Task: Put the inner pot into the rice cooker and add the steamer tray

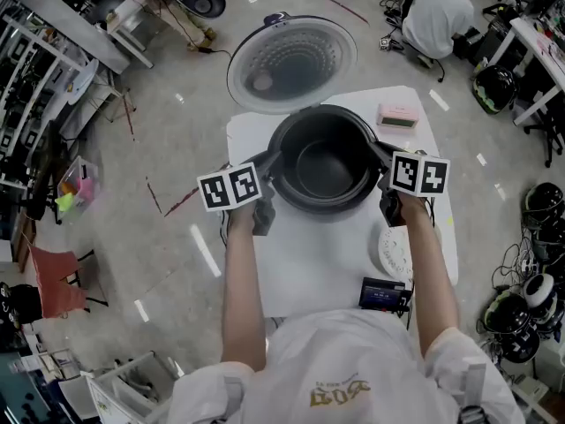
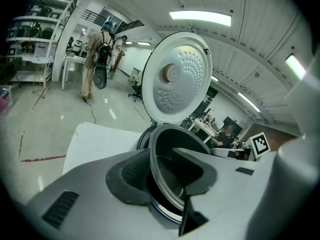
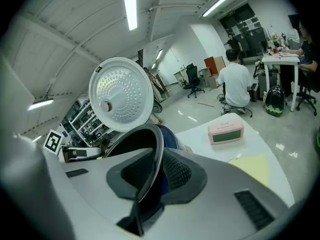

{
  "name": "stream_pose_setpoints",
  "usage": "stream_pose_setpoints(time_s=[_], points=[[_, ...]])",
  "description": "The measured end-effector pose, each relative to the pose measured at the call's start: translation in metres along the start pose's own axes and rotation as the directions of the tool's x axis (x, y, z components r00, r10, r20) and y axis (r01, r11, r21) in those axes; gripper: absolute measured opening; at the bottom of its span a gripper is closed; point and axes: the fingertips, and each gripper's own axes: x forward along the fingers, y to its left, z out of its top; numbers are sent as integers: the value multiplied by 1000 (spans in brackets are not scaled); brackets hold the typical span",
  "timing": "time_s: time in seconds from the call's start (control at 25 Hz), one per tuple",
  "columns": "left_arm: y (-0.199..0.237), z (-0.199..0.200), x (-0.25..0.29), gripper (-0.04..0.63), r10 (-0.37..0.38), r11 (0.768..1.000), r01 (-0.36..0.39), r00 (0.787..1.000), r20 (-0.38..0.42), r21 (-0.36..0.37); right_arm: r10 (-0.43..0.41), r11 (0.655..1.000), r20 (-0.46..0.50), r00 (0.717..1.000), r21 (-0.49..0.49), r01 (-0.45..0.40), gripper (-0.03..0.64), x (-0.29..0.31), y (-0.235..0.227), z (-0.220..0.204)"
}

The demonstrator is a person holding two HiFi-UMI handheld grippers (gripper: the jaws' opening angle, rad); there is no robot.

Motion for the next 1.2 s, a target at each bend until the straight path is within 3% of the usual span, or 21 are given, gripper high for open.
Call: stream_pose_setpoints(time_s=[0.36,0.72,1.0,1.2], points=[[2,-5,-11,195,22,998,-21,1000,-4,66,-88,996,77,993,-28,90,83,-14,0,-2],[0,-9,-33,193,11,997,-13,1000,25,80,-96,994,111,989,-36,100,83,-32,16,-12],[-26,-22,-57,187,-54,990,50,998,30,135,-132,991,155,979,-7,135,80,-69,25,-30],[-46,-50,-75,186,-122,977,122,992,-10,176,-191,982,176,966,36,188,78,-100,31,-60]])
